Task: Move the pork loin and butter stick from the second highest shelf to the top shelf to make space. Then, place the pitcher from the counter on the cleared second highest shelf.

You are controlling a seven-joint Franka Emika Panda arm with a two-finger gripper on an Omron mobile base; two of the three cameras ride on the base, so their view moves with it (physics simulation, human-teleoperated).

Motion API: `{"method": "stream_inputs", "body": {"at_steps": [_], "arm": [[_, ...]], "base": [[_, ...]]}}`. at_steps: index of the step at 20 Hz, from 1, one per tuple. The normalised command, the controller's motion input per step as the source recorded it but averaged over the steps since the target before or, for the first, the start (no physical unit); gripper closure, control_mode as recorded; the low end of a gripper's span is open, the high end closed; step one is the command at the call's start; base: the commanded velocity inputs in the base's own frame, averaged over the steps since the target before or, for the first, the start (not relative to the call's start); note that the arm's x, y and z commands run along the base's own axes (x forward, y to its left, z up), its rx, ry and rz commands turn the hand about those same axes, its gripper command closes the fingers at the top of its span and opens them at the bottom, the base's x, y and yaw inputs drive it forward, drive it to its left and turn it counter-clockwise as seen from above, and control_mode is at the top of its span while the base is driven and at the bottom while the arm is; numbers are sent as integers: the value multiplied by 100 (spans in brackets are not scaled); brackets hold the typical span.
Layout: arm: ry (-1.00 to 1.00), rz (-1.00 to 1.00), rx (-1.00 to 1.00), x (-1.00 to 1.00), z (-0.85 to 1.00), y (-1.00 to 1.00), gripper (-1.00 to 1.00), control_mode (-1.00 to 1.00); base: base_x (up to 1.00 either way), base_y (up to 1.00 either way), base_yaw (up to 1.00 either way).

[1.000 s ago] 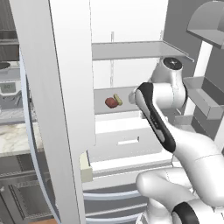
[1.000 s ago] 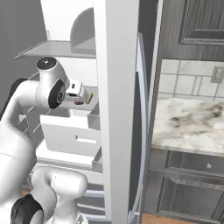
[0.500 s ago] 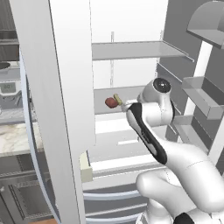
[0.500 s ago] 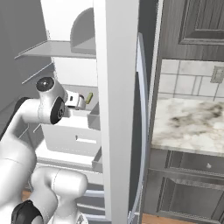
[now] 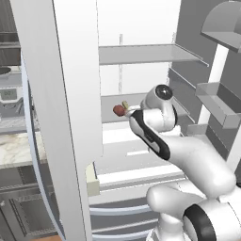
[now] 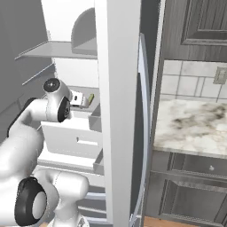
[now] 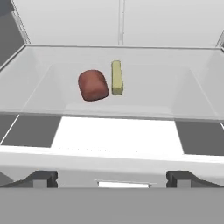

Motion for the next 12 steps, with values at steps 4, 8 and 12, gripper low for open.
{"method": "stream_inputs", "body": {"at_steps": [4, 8, 12], "arm": [[2, -1, 0, 37, -11, 51, -100, -100], [0, -2, 0, 37, -8, 40, -100, -100], [0, -3, 0, 33, -11, 5, -100, -100]], "base": [[0, 0, 0], [0, 0, 0], [0, 0, 0]]}}
